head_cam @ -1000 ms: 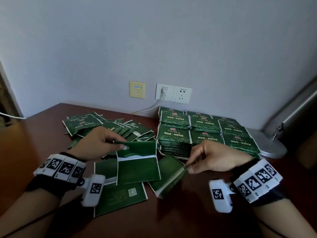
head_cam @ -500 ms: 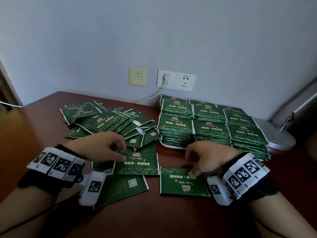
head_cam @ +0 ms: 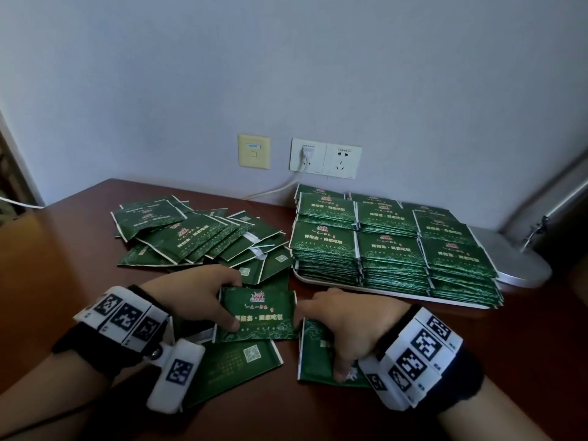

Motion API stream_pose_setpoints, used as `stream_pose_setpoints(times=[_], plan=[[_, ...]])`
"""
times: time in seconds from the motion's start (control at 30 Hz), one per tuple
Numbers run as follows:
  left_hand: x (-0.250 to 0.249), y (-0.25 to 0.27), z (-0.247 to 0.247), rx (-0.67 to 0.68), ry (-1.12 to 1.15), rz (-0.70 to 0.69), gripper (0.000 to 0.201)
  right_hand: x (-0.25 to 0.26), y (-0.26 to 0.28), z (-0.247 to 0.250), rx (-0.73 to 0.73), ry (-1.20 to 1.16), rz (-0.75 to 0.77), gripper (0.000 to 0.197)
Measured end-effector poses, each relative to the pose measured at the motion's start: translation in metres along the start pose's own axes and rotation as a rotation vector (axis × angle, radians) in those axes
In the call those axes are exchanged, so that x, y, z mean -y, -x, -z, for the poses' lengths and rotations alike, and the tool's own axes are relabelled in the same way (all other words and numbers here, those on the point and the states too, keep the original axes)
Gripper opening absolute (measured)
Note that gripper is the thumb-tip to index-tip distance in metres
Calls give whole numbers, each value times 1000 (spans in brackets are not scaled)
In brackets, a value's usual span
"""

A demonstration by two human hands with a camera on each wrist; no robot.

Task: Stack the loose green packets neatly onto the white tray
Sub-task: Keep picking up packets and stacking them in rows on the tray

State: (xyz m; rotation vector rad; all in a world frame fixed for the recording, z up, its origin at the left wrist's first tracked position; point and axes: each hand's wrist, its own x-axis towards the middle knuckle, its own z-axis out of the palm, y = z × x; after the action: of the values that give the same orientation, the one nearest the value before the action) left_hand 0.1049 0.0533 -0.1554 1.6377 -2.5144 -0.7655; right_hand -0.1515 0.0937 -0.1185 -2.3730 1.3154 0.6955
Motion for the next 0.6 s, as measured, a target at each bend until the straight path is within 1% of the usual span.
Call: stream_pose_setpoints(times=[0.07, 0.17, 0.23, 0.33, 0.37, 0.4, 0.43, 0.47, 0.53, 0.6], plan=[[1, 2, 3, 0, 22, 11, 37, 1, 1, 0, -11, 32, -16, 102], [4, 4, 7, 16, 50, 56, 37, 4, 3, 0, 26, 0, -11, 111], [5, 3, 7, 25, 73, 57, 35, 3, 3, -1, 56, -41, 32, 106], [4, 2, 7, 41, 127, 39, 33, 4, 3, -2, 53, -52, 61, 91], [4, 2, 6, 48, 148, 21, 32, 5, 4, -3, 9, -48, 57, 80], [5, 2, 5, 47, 180, -3, 31, 3, 5, -4, -67, -72, 64, 65], [5, 1, 5, 38, 228, -29, 28, 0, 6, -5, -154, -129, 84, 48], [5, 1, 5, 26, 277, -61, 24, -3, 8, -5, -226, -202, 104, 38], [1, 1, 7, -12, 381, -112, 18, -14, 16, 0, -332, -344, 125, 26], [-10, -1, 12, -76, 491, -163, 13, -29, 27, 11, -474, -470, 152, 16]])
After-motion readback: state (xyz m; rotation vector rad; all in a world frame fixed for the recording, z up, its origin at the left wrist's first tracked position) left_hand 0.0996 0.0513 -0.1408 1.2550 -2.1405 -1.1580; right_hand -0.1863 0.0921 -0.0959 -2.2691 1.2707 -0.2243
